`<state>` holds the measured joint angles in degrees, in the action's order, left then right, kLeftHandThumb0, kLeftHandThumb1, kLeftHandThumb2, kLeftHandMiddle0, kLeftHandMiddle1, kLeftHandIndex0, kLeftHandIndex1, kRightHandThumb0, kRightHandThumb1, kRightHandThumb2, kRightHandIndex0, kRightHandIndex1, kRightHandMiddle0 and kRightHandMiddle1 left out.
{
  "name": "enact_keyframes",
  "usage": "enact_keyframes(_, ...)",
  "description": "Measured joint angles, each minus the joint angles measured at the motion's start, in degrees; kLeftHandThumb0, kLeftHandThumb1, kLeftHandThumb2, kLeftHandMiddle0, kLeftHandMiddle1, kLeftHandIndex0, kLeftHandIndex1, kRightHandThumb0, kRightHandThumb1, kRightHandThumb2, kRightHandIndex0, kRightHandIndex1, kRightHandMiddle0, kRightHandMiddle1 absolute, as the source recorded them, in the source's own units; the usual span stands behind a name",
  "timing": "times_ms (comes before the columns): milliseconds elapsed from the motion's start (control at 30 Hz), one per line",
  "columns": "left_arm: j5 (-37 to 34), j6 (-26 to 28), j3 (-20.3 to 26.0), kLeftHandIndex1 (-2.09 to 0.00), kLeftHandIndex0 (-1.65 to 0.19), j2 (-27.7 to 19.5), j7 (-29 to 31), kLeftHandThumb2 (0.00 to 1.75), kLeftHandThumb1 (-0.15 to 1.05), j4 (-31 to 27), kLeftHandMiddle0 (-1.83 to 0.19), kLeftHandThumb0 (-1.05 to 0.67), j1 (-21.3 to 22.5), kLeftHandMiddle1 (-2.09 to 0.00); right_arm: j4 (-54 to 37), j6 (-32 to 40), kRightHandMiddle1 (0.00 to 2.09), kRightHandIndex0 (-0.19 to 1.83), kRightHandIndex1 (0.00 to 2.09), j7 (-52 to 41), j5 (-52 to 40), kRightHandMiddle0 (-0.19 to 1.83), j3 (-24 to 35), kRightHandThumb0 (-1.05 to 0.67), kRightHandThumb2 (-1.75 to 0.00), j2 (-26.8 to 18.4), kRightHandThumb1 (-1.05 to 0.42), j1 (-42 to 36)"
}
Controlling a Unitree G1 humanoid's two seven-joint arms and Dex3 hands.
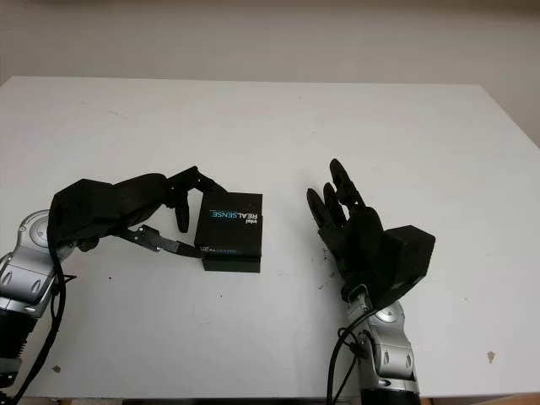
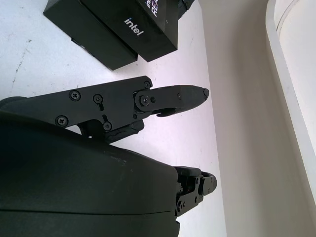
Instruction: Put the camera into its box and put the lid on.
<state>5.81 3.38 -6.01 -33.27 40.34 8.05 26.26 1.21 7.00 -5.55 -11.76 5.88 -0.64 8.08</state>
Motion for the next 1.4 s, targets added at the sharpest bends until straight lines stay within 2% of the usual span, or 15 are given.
enact_keyframes(233, 0.1, -0.5, 0.0, -2.09, -0.39, 0.0, -0.5, 0.33, 1.05, 0.0, -0.76, -0.37, -0.4, -2.09, 0.0, 0.0, 0.06, 0.07, 0.05, 0.0, 0.0, 0.12, 0.1, -0.5, -0.18, 0.0, -1.05, 0.0)
enact_keyframes(800, 0.1, -0.4, -0.1, -2.09, -0.38, 0.0, -0.3, 0.34, 1.05, 0.1, -0.72, -0.38, -0.6, -2.09, 0.0, 0.1, 0.06, 0.06, 0.05, 0.4, -0.2, 0.12, 0.2, -0.48, -0.2, 0.0, -1.05, 0.0)
enact_keyframes(1400, 0.9, 0.6, -2.6, -2.09, -0.46, 0.1, 1.8, 0.31, 1.05, 1.6, -0.72, -0.35, 2.5, -2.09, -0.2, 0.5, 0.06, 0.07, 0.06, 0.8, -0.5, 0.12, 0.2, -0.48, -0.18, 0.1, -1.05, -0.3)
